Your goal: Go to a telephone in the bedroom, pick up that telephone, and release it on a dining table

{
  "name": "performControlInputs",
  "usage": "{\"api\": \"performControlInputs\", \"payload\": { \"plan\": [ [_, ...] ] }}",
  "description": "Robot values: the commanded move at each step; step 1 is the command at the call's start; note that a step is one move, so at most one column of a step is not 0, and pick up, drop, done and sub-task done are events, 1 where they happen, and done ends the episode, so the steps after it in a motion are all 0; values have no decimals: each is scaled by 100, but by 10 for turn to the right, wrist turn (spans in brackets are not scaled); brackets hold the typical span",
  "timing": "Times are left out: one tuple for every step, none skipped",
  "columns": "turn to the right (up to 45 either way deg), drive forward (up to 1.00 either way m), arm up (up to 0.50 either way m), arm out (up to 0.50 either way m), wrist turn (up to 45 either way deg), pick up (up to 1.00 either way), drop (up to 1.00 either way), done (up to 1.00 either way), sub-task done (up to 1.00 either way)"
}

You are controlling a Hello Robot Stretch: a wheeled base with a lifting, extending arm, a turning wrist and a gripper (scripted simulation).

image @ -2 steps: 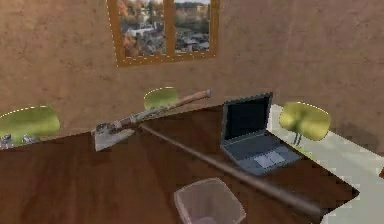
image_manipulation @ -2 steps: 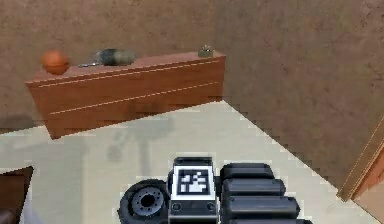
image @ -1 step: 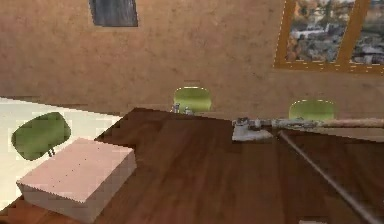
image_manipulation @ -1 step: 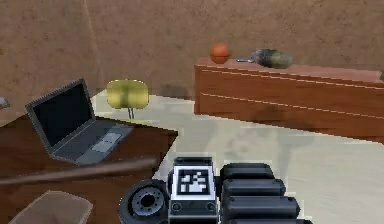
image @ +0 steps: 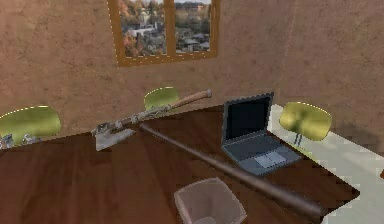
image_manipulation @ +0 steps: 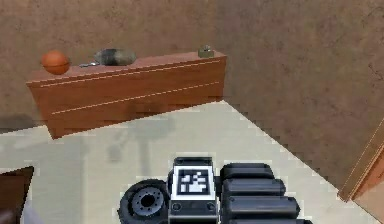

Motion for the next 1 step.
{"api": "performControlInputs", "payload": {
  "plan": [
    [30, 0, 0, 0, 0, 0, 0, 0, 0]
  ]
}}
